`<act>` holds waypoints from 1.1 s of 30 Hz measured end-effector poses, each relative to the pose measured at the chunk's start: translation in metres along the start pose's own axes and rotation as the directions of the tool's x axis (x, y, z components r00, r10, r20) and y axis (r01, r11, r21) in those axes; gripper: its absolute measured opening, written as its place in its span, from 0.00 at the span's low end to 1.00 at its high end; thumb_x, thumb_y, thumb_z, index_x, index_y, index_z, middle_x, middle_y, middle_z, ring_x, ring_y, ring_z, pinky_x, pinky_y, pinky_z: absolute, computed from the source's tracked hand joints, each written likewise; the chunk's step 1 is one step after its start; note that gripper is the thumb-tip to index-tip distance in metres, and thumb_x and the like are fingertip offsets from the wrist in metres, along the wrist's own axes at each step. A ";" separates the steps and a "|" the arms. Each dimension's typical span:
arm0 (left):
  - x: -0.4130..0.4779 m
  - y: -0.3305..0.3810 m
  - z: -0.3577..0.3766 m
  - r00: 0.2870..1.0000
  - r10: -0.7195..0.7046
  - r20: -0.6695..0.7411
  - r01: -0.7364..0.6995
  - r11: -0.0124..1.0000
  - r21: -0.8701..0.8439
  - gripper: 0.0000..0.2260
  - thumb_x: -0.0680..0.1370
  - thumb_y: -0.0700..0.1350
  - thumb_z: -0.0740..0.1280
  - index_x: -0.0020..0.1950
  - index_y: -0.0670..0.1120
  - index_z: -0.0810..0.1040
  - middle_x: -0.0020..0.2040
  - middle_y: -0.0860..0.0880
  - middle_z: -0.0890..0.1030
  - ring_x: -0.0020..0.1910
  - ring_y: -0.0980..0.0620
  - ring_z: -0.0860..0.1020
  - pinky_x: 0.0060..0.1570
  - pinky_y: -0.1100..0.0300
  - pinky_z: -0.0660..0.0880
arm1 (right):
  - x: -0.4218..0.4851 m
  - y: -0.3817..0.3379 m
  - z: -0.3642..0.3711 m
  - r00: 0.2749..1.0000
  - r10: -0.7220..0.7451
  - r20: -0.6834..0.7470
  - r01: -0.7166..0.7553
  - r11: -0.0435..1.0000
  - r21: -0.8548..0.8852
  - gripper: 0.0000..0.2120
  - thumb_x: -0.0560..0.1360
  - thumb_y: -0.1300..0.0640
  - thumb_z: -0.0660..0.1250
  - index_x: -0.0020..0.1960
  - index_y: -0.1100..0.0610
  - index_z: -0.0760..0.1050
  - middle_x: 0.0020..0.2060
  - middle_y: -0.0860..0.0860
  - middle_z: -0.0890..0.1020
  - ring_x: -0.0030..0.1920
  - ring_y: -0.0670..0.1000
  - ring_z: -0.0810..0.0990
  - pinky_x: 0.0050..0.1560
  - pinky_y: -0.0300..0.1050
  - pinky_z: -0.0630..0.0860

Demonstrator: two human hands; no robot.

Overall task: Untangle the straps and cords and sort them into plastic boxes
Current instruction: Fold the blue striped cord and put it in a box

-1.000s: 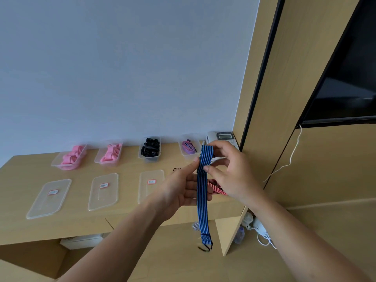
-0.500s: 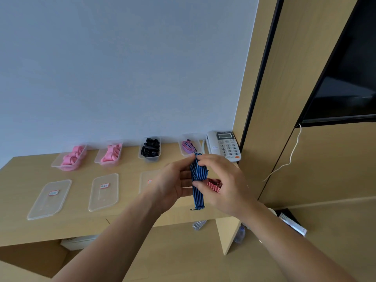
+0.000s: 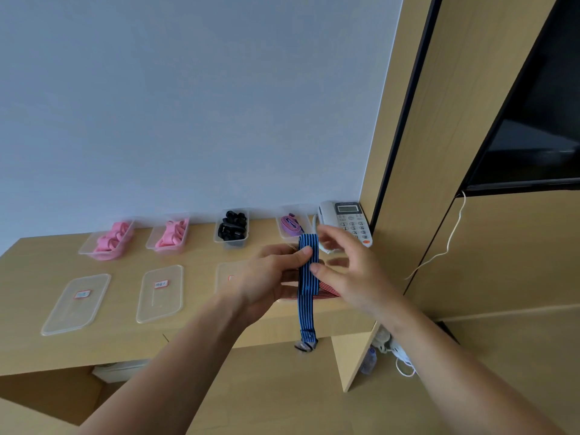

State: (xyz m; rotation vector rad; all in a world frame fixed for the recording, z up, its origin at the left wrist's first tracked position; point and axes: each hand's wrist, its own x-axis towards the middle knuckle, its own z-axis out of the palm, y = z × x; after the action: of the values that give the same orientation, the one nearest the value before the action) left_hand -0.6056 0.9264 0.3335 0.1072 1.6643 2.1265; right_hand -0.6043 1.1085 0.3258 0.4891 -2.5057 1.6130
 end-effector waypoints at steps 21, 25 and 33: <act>-0.002 -0.011 0.017 0.983 -0.175 -0.045 0.173 0.983 -0.055 0.33 0.83 0.64 0.56 0.62 0.34 0.80 0.52 0.35 0.86 0.50 0.40 0.85 0.51 0.50 0.83 | 0.010 -0.008 -0.005 0.953 -0.170 -0.251 0.190 0.980 0.057 0.24 0.70 0.67 0.75 0.59 0.47 0.75 0.51 0.41 0.83 0.53 0.47 0.84 0.56 0.47 0.81; 0.000 -0.005 0.017 0.984 -0.177 -0.031 0.171 0.973 -0.154 0.31 0.82 0.65 0.58 0.50 0.41 0.88 0.49 0.38 0.86 0.47 0.41 0.86 0.50 0.48 0.83 | 0.001 -0.004 0.003 0.890 -0.376 -0.257 0.360 0.926 -0.110 0.24 0.68 0.71 0.74 0.59 0.53 0.75 0.54 0.46 0.83 0.56 0.48 0.83 0.57 0.51 0.81; 0.003 0.005 0.012 0.987 -0.143 -0.067 0.124 0.965 -0.232 0.25 0.80 0.58 0.68 0.67 0.39 0.80 0.55 0.38 0.81 0.56 0.38 0.79 0.65 0.36 0.74 | -0.015 0.002 0.012 0.821 -0.562 -0.105 0.513 0.805 -0.297 0.23 0.66 0.73 0.73 0.58 0.59 0.76 0.60 0.49 0.81 0.72 0.49 0.73 0.66 0.33 0.70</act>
State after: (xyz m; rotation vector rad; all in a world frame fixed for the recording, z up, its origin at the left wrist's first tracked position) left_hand -0.6059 0.9370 0.3409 -0.1611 1.4156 2.2261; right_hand -0.5904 1.1011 0.3151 0.8732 -2.1155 1.0453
